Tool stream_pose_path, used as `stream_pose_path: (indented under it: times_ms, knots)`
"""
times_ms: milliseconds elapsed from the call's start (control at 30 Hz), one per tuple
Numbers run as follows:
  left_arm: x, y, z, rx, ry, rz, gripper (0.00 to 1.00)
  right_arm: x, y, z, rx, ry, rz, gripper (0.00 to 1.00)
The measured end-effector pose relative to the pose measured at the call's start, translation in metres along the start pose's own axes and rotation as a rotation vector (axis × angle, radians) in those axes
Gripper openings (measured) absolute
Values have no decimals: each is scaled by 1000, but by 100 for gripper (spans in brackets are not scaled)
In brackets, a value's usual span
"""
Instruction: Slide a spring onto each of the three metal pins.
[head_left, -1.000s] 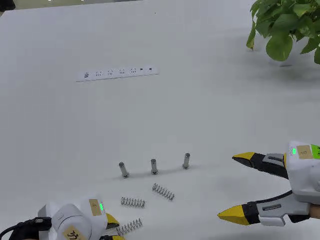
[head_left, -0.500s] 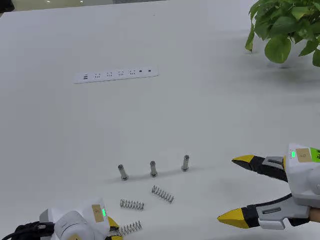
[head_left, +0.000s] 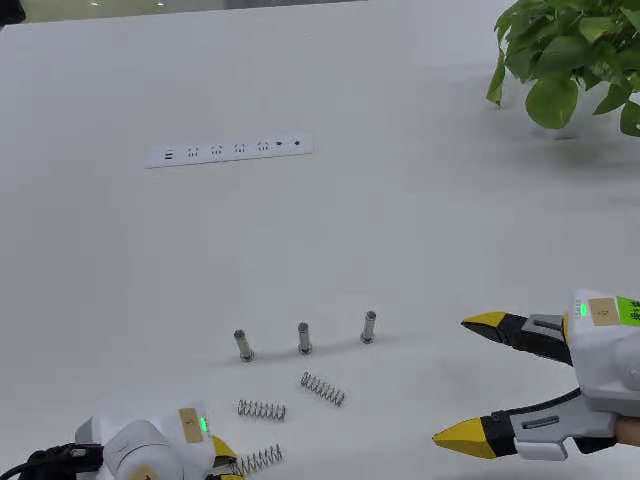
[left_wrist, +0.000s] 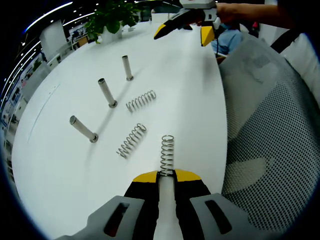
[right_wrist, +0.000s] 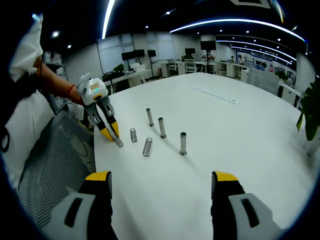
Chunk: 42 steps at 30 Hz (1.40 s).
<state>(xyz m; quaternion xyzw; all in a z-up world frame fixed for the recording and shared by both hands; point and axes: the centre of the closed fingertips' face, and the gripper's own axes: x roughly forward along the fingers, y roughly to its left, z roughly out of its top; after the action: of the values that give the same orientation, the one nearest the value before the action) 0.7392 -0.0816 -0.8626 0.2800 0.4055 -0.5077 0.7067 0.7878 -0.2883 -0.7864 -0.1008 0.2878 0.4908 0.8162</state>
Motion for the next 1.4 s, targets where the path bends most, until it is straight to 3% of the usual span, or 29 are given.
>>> stream_pose_path:
  times_ms: [800,1200,1400]
  knots:
    - [-15,-8,14,-41,-90,-1,10,3,9,13,-17,-4,14,81]
    - [-43,-3,48,-75,-224,36,10,7,20,34,-21,-32,34,80]
    - [-56,3,69,-91,-315,58,10,8,35,56,9,-80,71,76]
